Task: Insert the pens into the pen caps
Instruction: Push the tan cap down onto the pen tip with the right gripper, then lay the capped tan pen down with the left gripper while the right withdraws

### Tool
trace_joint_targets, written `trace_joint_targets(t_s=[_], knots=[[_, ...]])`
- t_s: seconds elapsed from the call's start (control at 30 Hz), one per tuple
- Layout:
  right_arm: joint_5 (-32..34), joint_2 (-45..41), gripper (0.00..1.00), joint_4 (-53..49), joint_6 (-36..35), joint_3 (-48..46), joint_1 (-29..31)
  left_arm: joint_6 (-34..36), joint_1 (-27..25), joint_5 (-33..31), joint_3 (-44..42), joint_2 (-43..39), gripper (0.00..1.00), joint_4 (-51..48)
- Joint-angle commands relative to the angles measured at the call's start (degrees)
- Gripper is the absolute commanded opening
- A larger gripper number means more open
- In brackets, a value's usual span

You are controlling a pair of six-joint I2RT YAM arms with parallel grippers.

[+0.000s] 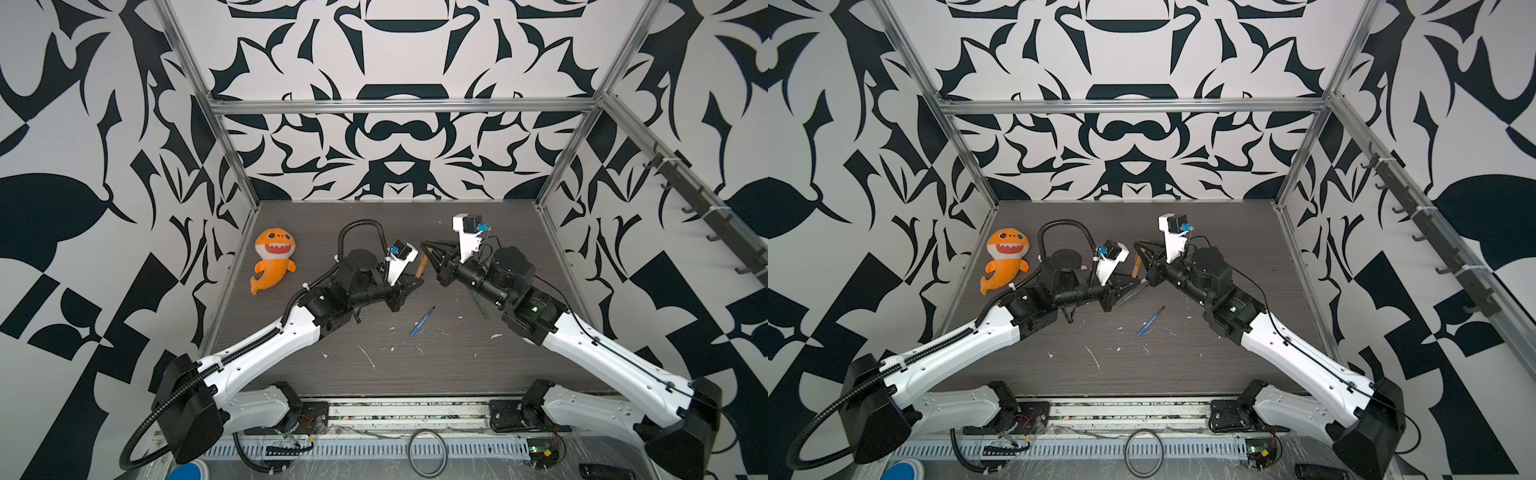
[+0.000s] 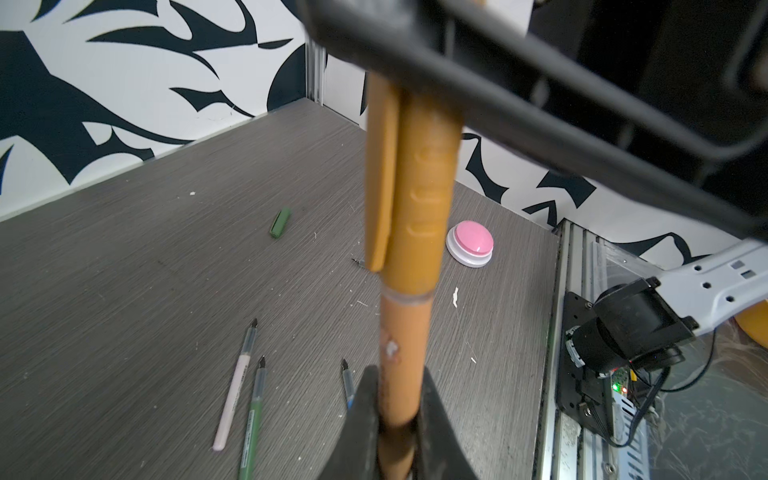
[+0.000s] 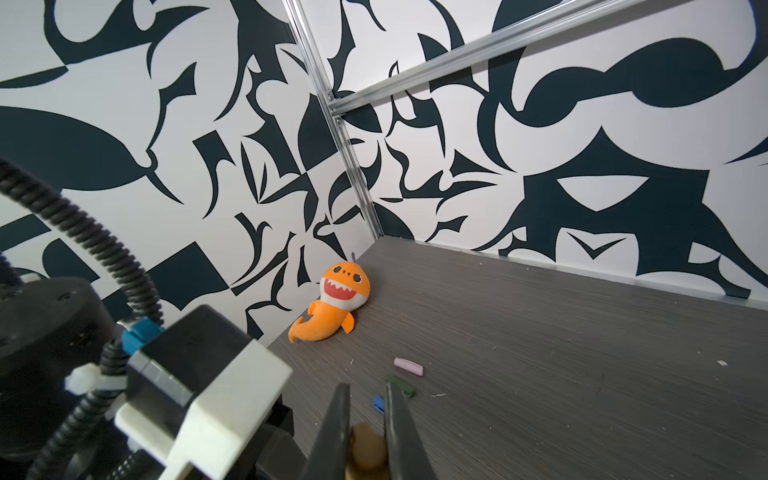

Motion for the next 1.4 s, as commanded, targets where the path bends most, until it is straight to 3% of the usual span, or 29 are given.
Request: trace_joint_targets(t_s=[0.0, 1.1, 1.37], knots=[[-3.68, 3.53, 0.0, -19.46, -2.65, -6.88, 2.82, -2.79, 2.35, -3.87, 8.84, -2.0, 0.08, 19.89], [-2.47, 9.98, 0.0, -12.07, 0.74, -19.95, 4.84, -3.86, 7.45, -1.18, 10.9, -1.23, 0.0, 25.94], [-2.0, 6.84, 0.0, -12.56, 3.32, -13.8, 4.9, -4.85, 7.67, 2.17, 7.53, -0.88, 0.0, 23.0]])
